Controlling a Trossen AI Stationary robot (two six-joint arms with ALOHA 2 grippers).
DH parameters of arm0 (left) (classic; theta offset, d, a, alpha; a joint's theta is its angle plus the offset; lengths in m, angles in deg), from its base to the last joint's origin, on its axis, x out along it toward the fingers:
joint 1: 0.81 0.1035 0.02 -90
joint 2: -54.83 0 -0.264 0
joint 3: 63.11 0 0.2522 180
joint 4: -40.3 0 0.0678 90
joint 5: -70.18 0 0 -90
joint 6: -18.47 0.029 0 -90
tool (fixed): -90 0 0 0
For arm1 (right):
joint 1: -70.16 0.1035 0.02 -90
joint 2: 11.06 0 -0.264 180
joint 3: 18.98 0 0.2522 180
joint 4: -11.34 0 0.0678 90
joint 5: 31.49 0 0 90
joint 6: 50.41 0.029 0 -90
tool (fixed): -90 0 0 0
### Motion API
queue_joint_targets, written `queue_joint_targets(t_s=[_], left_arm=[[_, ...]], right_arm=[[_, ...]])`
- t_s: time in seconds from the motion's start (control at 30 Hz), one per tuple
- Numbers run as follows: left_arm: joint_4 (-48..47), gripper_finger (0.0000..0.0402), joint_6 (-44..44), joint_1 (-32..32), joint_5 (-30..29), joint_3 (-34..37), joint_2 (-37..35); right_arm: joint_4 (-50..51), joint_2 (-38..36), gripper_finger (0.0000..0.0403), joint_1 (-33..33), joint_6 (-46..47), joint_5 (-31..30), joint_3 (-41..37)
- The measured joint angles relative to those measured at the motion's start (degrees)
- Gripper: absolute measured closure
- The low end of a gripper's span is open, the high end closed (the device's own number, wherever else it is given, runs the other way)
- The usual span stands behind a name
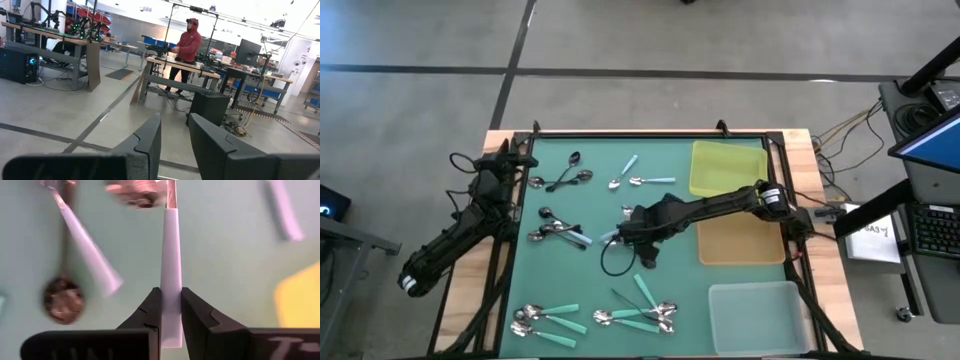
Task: Sort silverware by color (type)
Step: Put the blue spoon into the orange bin
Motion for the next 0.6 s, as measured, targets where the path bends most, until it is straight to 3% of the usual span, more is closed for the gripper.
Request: queue_joint_targets(t_s=[0.13,0.27,0.43,0.6], left_arm=[[0.0,0.0318,0.0,0.0,0.0,0.0,0.0],[0.0,0.0318,0.0,0.0,0.0,0.0,0.0],[0.0,0.0318,0.0,0.0,0.0,0.0,0.0],[0.0,0.0318,0.0,0.0,0.0,0.0,0.0]], right_arm=[[7.4,0.0,0.0369,-0.5,0.1,-4.0,2.7],[15.8,-0.1,0.0369,-0.7,1.4,-4.0,3.3],[16.0,-1.5,0.0369,-0.4,-0.6,3.0,0.6],[15.9,-5.5,0.0369,-0.1,0.0,4.0,-4.3]])
